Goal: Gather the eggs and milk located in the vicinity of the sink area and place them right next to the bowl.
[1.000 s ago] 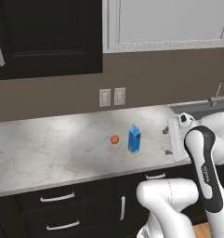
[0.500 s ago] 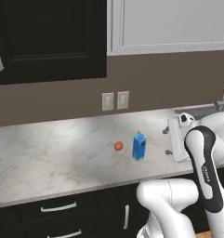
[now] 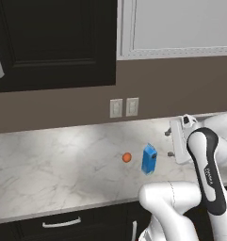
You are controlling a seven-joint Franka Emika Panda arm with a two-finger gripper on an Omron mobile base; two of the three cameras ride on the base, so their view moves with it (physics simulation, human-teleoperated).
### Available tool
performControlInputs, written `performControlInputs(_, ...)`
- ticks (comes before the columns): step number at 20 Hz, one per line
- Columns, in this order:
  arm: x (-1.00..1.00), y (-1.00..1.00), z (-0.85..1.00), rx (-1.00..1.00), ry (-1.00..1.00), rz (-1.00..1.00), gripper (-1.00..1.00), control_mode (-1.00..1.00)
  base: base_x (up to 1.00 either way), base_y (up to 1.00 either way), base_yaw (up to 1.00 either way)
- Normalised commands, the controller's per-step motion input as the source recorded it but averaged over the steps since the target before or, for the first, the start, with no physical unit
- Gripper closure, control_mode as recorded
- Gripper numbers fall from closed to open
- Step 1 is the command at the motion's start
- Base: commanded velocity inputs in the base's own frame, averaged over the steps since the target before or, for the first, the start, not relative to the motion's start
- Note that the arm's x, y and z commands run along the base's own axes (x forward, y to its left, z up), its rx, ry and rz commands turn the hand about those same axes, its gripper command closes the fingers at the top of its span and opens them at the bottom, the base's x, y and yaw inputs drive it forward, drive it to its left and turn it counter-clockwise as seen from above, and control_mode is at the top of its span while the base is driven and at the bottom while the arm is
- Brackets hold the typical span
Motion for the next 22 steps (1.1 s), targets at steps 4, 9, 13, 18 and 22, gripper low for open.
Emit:
performControlInputs(4, 0.00, 0.00, -0.02, 0.00, 0.00, 0.01, -1.00, -1.00, 0.00, 0.00, 0.01)
performControlInputs(9, 0.00, 0.00, 0.00, 0.00, 0.00, 0.00, -1.00, -1.00, 0.00, 0.00, 0.00)
performControlInputs(13, 0.00, 0.00, 0.00, 0.00, 0.00, 0.00, -1.00, -1.00, 0.00, 0.00, 0.00)
performControlInputs(18, 0.00, 0.00, 0.00, 0.00, 0.00, -0.04, -1.00, -1.00, 0.00, 0.00, 0.00)
performControlInputs(22, 0.00, 0.04, 0.00, 0.00, 0.00, -0.11, -1.00, -1.00, 0.00, 0.00, 0.00)
